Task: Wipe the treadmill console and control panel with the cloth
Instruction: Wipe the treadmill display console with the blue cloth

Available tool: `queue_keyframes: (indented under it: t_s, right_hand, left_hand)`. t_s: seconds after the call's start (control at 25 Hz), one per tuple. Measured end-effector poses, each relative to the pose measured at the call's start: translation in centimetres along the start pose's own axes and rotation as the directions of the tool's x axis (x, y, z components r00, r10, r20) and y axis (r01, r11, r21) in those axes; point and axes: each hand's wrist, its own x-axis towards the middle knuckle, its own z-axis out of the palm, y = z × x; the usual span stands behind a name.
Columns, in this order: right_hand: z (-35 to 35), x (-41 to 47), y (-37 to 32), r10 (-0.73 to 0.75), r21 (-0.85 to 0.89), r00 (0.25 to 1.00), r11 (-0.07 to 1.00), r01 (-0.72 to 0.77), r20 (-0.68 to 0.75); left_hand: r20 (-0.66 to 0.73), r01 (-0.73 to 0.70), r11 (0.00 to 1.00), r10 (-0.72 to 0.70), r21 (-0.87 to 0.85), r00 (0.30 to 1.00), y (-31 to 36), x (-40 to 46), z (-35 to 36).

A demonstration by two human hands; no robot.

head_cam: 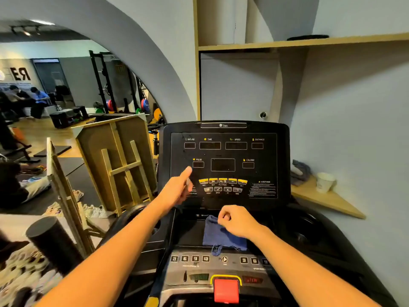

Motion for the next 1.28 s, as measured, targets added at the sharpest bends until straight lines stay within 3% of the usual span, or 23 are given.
queue_keyframes:
  t_s: [0.08, 0.16, 0.28, 0.4, 0.8, 1.08, 1.16, 1.28]
  right_hand:
    - [2.2, -0.3, 1.3, -0.013, -0.222, 0.999, 0.975, 0.021, 0.035]
    - [3.9, -1.0, 2.3, 0.019, -0.382, 0.997, 0.924, 0.013, 0.08]
    - [4.9, -0.6, 2.8, 0.057, -0.402, 0.998, 0.915, -0.042, 0.025]
    - [5.4, -0.2, 2.6, 0.076, -0.412, 0.997, 0.909, -0.069, 0.0]
    - [6.0, 0.1, 3.0, 0.083, -0.217, 0.995, 0.972, -0.093, -0.055]
    - [5.9, 0.8, 2.8, 0.104, -0.36, 0.995, 0.928, -0.095, 0.005]
    - [5.2, 1.1, 2.6, 0.142, -0.25, 0.989, 0.96, -0.129, 0.036]
    - [3.8, 1.1, 2.5, 0.204, 0.061, 0.978, 0.977, -0.206, 0.042]
  left_hand:
    - [-0.021, 0.008, 0.983, -0.004, 0.186, 1.0, -2.1, -1.5, 0.3]
    - [-0.023, -0.017, 0.9, 0.03, 0.435, 0.999, -5.8, -3.3, 0.5]
    - [0.028, -0.074, 0.686, 0.077, 0.724, 0.997, -9.7, -4.7, 0.2]
    - [0.064, -0.097, 0.515, 0.082, 0.852, 0.995, -12.9, -5.8, 0.2]
    - [-0.004, -0.082, 0.515, 0.164, 0.854, 0.986, -14.8, -6.5, 0.6]
    - [0.019, -0.075, 0.563, 0.106, 0.823, 0.994, -14.8, -5.8, 0.1]
    - [0.034, -0.081, 0.605, 0.088, 0.792, 0.996, -14.8, -5.4, -0.3]
    - [0.068, -0.1, 0.676, 0.074, 0.73, 0.995, -14.7, -4.7, -0.9]
